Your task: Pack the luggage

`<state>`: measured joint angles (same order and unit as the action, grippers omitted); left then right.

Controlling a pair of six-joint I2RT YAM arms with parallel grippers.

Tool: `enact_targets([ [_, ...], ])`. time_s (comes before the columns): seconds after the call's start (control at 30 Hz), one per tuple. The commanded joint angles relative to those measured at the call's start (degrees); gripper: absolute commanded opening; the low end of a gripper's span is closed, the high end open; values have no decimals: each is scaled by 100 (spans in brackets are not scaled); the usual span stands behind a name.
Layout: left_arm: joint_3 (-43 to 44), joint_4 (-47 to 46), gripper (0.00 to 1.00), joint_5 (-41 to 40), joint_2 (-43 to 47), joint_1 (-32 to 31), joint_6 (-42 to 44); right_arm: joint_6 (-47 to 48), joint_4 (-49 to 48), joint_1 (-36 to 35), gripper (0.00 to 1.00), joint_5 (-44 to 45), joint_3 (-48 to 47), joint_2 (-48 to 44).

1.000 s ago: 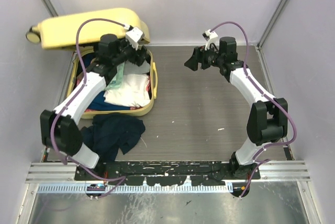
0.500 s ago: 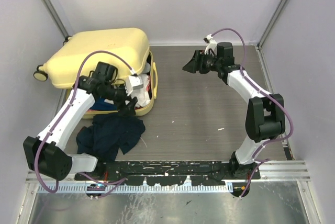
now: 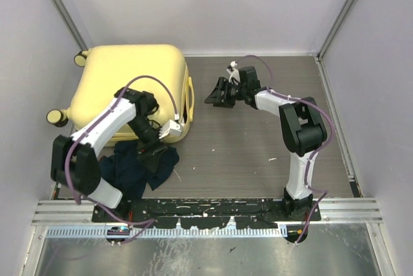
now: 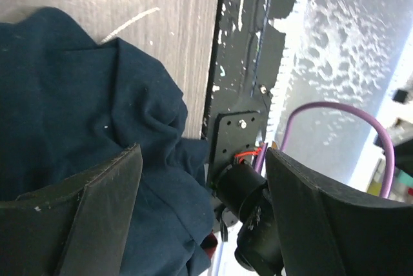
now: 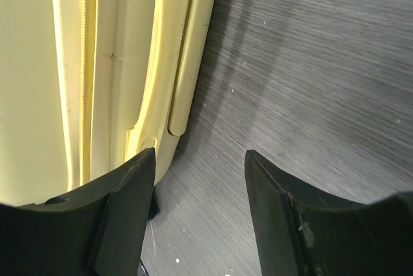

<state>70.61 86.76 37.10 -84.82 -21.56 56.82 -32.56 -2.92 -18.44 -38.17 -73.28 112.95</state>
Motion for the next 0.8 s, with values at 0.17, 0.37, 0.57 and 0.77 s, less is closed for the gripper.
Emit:
enact_targets([
  [0.17, 735, 353, 78, 221, 380, -89, 115, -596, -981, -236, 62, -346, -637, 484],
  [0.37, 891, -478, 81, 198, 1052, 396, -930, -1203, -1658, -454, 62, -498, -933, 936],
  [0.57, 989, -1160, 81, -38, 1485, 918, -1619, -1648, -2096, -487, 62, -529, -1413, 1488],
  [0.77, 604, -2260, 82, -951, 1958, 941, -2269, -2475, -2983, -577, 61, -758, -1521, 1918],
])
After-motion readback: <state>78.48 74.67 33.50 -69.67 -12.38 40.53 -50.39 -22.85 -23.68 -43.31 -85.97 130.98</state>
